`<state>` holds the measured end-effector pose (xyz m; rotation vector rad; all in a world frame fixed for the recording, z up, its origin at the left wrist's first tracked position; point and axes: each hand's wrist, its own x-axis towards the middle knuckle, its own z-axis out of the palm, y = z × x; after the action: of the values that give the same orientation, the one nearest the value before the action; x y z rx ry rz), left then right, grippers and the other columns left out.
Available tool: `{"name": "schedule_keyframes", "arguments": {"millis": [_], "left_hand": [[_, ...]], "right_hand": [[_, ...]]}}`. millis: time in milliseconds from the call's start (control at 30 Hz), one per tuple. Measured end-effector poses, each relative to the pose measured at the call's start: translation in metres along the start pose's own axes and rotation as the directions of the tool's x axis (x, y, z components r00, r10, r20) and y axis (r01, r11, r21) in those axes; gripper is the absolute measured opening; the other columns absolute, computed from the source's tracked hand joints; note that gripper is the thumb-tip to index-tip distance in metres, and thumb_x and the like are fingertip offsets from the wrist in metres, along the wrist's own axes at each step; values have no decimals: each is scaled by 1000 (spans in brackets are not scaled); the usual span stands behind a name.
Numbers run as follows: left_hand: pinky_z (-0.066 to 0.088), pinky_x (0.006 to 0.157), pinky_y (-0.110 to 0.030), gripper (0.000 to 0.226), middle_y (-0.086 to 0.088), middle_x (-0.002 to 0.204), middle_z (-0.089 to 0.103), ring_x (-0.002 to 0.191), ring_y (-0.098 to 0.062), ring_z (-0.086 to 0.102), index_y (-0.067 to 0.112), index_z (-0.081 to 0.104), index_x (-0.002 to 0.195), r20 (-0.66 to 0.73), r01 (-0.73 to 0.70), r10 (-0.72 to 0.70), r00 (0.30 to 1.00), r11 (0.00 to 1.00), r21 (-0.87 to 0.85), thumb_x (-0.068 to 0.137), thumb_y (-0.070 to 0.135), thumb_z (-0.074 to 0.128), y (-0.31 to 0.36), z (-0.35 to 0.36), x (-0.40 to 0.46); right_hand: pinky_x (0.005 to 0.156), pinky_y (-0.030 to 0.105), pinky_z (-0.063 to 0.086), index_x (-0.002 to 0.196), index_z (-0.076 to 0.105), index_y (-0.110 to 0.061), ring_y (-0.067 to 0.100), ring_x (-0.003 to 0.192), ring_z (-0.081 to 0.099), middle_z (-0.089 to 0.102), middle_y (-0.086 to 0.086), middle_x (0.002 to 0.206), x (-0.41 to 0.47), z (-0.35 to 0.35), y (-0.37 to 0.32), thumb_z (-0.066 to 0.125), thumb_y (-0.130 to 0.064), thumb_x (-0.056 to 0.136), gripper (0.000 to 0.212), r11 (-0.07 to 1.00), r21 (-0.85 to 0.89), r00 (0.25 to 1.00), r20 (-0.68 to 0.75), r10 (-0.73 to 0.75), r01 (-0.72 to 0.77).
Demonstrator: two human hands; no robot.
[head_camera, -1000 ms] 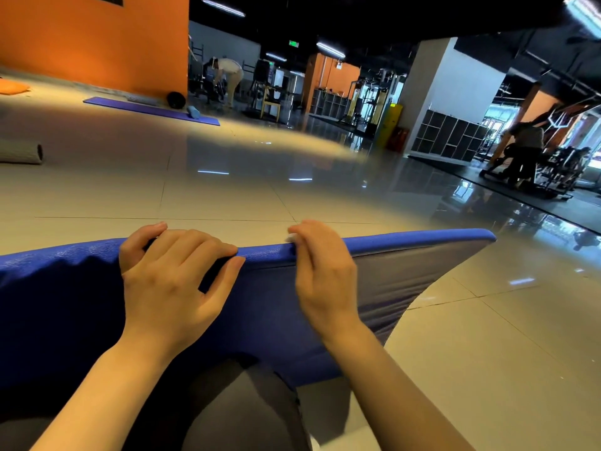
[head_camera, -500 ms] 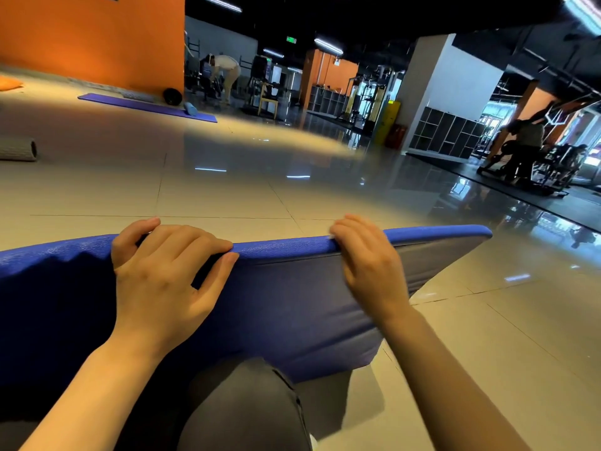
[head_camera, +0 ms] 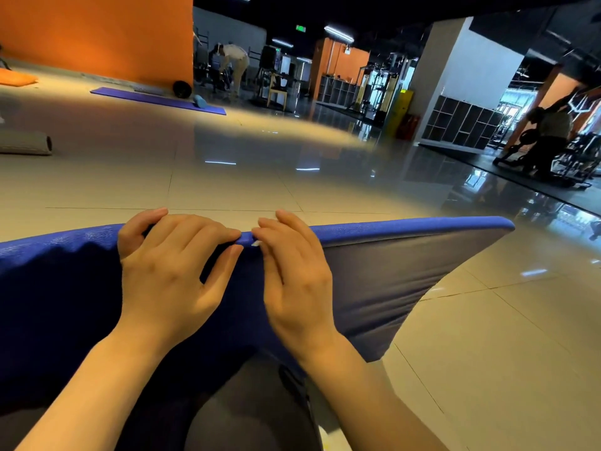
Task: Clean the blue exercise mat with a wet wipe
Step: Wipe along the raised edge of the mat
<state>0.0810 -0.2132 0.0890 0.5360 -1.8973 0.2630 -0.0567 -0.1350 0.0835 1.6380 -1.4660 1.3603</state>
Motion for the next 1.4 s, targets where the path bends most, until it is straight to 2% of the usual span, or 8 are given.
{"name": "schedule_keyframes", "arguments": {"millis": [133,300,433,700,933,1100,1233,1400], "left_hand": [[45,96,-53,25,-6,107,72,101,-27,65,10,72,109,48,-80,79,996,997,10,97,24,55,-12,-6,0],[25,115,-40,34,-12,123,67,116,-26,55,12,69,123,40,-102,97,994,986,129,92,21,58,-18,-6,-12],[40,102,-65,47,-11,141,47,132,-35,41,21,52,139,-13,75,-75,997,964,255,95,37,56,-47,-17,-32],[44,87,-69,46,-3,119,50,117,-33,49,19,55,120,-124,250,-230,965,950,188,90,51,65,-66,-35,-38],[39,97,-59,32,-13,113,55,112,-36,47,9,55,113,-139,111,-81,987,968,226,94,34,58,-72,-43,-38],[29,108,-34,42,-14,113,57,112,-34,47,6,62,114,-124,87,-61,990,972,217,89,39,67,-75,-45,-37],[40,100,-56,41,-8,116,54,115,-33,48,9,61,117,-96,89,-70,993,973,215,87,35,69,-75,-41,-38],[40,96,-52,40,-17,110,63,112,-33,49,6,65,113,-107,114,-95,990,977,183,84,32,72,-75,-43,-32]], "right_hand": [[110,34,40,109,70,4,29,121,53,69,17,114,8,5,9,47,-2,95,27,988,-52,990,25,-142,143],[110,35,39,113,68,3,30,120,55,67,16,119,12,-8,33,50,3,91,29,962,-134,969,96,-227,238],[110,32,39,111,69,4,32,115,59,68,16,117,20,-9,44,52,5,90,27,965,-182,982,66,-179,189],[104,17,36,105,70,3,25,115,58,71,12,107,34,31,1,48,-11,97,27,994,32,990,-91,105,-103],[110,24,33,99,68,7,28,109,53,69,20,101,29,76,-82,46,-1,96,24,971,172,982,59,-179,166],[104,38,45,107,70,7,36,112,62,69,19,110,28,55,-40,53,-2,97,22,933,-41,932,78,-354,357],[107,40,42,117,68,5,34,118,58,66,18,121,19,8,26,52,11,88,33,929,-243,960,96,-263,279],[108,29,39,115,68,4,31,114,59,66,17,119,23,-15,55,48,-8,99,28,954,-288,996,-4,-90,85]]}}
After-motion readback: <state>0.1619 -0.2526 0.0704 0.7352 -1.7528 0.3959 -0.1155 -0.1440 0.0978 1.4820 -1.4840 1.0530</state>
